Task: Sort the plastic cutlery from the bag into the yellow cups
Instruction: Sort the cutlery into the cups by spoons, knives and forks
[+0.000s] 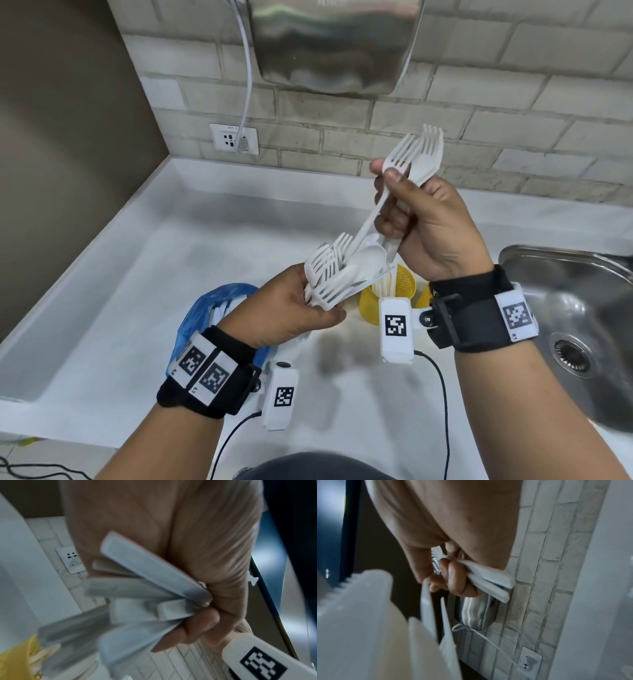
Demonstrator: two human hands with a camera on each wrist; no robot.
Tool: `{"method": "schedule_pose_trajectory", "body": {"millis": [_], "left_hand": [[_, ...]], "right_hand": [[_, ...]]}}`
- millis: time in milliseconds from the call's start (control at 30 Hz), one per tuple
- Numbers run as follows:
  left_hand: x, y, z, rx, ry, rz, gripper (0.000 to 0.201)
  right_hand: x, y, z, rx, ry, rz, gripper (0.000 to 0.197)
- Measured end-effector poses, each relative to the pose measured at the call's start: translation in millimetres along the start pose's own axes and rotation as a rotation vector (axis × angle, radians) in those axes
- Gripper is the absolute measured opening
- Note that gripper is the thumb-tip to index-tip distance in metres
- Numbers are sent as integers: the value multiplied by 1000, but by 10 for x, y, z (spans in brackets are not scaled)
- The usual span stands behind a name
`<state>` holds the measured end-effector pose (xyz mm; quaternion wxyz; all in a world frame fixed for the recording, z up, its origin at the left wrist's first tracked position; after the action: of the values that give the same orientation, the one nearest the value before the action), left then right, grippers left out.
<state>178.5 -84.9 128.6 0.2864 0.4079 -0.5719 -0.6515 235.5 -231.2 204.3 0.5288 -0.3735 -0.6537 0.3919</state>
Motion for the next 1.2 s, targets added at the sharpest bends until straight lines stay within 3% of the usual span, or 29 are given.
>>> {"method": "schedule_pose_trajectory", "body": {"millis": [133,233,400,533,700,767,833,1200], "left_hand": [[-1,11,-12,14,7,-39,31],[11,20,-9,24,5,-44,32],[-1,17,-17,29,12,-53,33],[-6,-3,-27,27,18,-46,29],[-15,-37,-36,19,26,-46,30],[-32,-35,-32,22,36,-50,29],[-55,-41,-28,24,42,-57,31],[-46,-9,-42,68,-31,-131,37]], "right_hand": [[-81,-24,-65,15,27,-340,18],[-235,-40,-56,-8,145,-429,25],[-401,-124,78,-95,354,-276,34],[-423,-151,143,-125,408,-96,22],[-305,0,69,-38,242,-250,46],[-265,65,52,11,183,-269,45],[-242,115,45,44,146,-233,32],[120,146,126,94,-234,631,16]]}}
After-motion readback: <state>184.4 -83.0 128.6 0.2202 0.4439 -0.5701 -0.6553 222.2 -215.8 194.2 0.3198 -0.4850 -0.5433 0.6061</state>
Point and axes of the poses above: each hand's wrist, its own z-axis away from the middle knuckle, its own x-axis out of the palm, y = z × x, the point moved 10 cm from there along -z, towards the middle knuckle, and after that the axes turned 2 degrees about x, right-handed, at the moved point
